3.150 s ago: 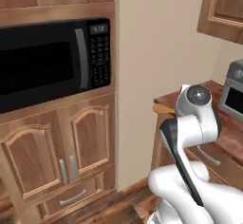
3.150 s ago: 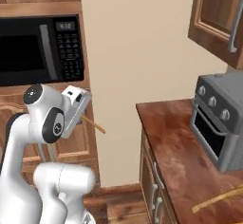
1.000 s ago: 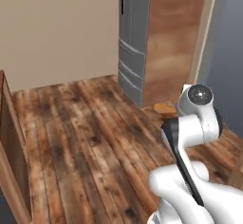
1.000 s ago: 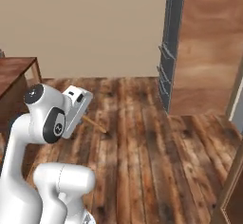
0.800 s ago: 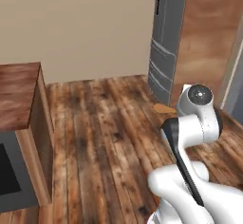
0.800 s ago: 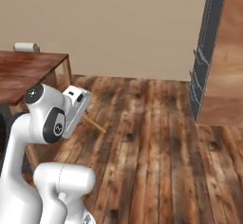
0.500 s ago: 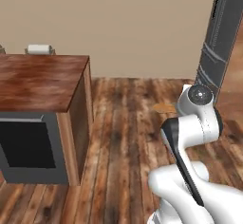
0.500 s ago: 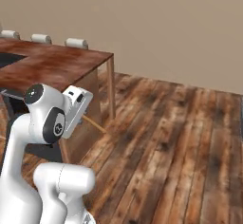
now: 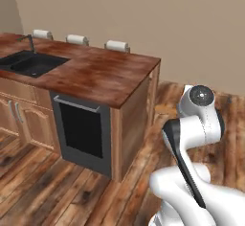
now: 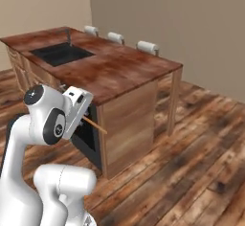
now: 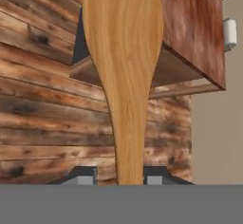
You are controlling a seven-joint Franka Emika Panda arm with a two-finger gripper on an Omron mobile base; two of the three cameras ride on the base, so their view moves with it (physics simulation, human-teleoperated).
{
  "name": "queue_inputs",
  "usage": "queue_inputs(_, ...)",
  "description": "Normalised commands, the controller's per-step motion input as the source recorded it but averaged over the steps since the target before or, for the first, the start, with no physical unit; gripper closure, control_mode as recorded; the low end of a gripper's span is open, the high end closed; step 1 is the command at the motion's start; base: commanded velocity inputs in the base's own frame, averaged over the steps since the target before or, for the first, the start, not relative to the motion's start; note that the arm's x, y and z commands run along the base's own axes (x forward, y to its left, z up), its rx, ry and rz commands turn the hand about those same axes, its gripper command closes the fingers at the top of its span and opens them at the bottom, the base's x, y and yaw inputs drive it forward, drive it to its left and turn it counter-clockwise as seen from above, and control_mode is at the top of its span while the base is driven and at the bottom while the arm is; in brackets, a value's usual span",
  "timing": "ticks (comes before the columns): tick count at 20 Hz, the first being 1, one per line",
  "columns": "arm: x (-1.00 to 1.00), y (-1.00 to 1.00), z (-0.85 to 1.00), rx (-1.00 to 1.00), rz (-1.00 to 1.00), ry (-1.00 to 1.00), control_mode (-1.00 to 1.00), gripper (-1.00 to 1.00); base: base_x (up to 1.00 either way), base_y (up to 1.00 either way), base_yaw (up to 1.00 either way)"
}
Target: Organize the utensils by type. Pick up the wooden spoons from the counter and place them in the open cabinet. Then pick up the metallic utensils from the counter and place them in the open drawer.
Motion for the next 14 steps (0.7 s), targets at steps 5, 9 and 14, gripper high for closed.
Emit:
queue_inputs(5,0.0,0.0,0.0,0.0,0.0,0.0,1.0,1.0,0.75,0.06,0.6)
queue_inputs(9,0.0,0.0,0.0,0.0,0.0,0.0,1.0,1.0,0.74,0.12,0.63)
queue_inputs(14,0.0,0.0,0.0,0.0,0.0,0.0,1.0,1.0,0.84,0.03,0.57)
